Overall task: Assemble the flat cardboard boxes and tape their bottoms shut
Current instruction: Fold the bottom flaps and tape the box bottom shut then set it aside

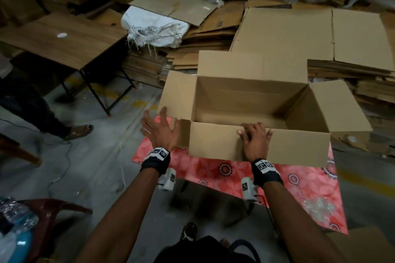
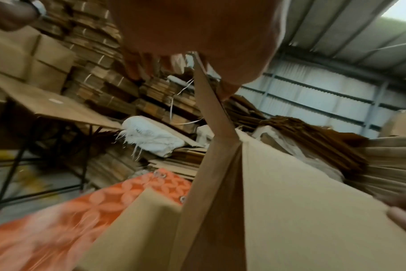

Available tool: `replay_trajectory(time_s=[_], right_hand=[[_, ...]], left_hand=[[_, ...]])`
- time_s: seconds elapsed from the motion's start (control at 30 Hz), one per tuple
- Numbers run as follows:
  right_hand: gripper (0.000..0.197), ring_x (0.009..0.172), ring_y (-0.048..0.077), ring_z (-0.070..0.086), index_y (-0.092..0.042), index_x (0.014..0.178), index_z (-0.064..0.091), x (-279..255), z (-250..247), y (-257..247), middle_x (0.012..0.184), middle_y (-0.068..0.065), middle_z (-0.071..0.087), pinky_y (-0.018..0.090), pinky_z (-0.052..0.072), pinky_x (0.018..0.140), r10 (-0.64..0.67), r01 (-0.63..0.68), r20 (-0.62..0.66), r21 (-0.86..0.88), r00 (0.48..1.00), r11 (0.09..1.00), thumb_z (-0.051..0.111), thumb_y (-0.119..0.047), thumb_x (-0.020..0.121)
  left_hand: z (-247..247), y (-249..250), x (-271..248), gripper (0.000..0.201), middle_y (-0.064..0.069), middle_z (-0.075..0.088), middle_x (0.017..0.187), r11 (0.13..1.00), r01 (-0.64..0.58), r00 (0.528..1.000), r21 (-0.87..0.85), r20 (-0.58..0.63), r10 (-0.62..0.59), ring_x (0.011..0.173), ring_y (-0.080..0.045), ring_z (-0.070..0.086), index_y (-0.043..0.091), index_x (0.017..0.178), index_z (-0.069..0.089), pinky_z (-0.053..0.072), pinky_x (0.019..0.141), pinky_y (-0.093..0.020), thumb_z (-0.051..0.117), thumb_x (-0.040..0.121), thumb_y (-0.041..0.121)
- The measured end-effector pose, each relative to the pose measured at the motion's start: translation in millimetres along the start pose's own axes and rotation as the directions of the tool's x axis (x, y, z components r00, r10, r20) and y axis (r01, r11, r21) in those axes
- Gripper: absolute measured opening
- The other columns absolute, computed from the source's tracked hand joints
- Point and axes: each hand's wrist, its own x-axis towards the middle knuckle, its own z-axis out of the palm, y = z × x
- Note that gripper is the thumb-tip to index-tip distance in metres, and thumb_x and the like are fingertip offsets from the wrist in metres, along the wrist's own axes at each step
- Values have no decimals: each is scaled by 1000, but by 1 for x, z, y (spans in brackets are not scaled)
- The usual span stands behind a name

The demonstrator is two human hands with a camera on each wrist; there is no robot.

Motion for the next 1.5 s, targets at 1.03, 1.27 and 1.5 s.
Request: replay_trajectory(time_s=[1.03, 1.27, 1.5], right_hand=[[62, 122, 28, 59, -21, 131, 62, -1, -70, -39, 124, 3, 67, 61, 25, 117, -126, 86, -159, -236, 979, 968, 70, -26, 70], [110, 143, 37, 32, -15, 154, 33, 25, -78, -44, 149, 19, 36, 49, 11, 123, 269, -365, -600, -40, 753, 930, 84, -58, 67], [158, 131, 46, 40, -5, 159, 11, 40, -54, 0, 149, 23, 29, 54, 38, 108, 774, -638, -383, 438, 505, 633, 81, -85, 44]], left_hand=[[0, 58, 14, 91, -17, 48, 141, 840, -542, 823, 26, -187, 537, 145, -43, 28, 18, 141, 48, 2, 120, -68, 82, 60, 39], [27, 78, 21, 115, -22, 44, 138, 895, -69, 976, -440, -214, -30, 124, -41, 47, 7, 145, 39, 37, 106, -48, 90, 55, 57], [67, 82, 8, 137, -31, 38, 148, 835, 312, 949, -453, 185, -254, 139, -45, 38, -2, 159, 14, 28, 115, -49, 89, 63, 62]])
